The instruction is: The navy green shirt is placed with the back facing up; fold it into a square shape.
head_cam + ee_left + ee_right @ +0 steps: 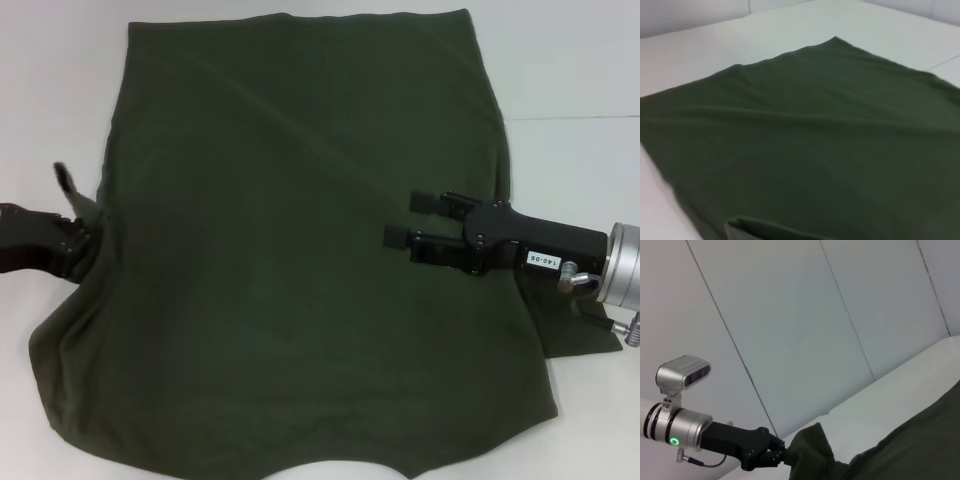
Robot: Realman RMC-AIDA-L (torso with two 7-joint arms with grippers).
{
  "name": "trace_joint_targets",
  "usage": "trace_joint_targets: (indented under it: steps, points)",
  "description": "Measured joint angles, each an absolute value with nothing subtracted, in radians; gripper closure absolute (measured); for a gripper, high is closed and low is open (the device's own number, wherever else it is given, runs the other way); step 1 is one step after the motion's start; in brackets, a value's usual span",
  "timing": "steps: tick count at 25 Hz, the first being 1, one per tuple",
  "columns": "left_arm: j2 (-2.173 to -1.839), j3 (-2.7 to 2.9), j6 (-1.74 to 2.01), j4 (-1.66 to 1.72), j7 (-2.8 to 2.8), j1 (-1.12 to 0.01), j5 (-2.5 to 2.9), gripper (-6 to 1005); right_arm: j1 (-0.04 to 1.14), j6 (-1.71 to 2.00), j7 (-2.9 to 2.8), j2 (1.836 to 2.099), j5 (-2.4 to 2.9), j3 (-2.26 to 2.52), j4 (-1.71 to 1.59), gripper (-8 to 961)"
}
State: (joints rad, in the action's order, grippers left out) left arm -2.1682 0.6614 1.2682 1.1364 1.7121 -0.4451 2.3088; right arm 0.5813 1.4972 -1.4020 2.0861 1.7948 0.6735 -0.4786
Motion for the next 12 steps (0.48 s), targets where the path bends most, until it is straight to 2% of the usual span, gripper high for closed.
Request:
trace_joint_targets:
  steps: [12]
  points:
    - [-2.171, 0.732, 1.212, 1.144, 1.791, -0.457, 2.343, 942, 0.580, 1.497, -1.388, 2.086, 1.795, 0.673, -0.479, 36]
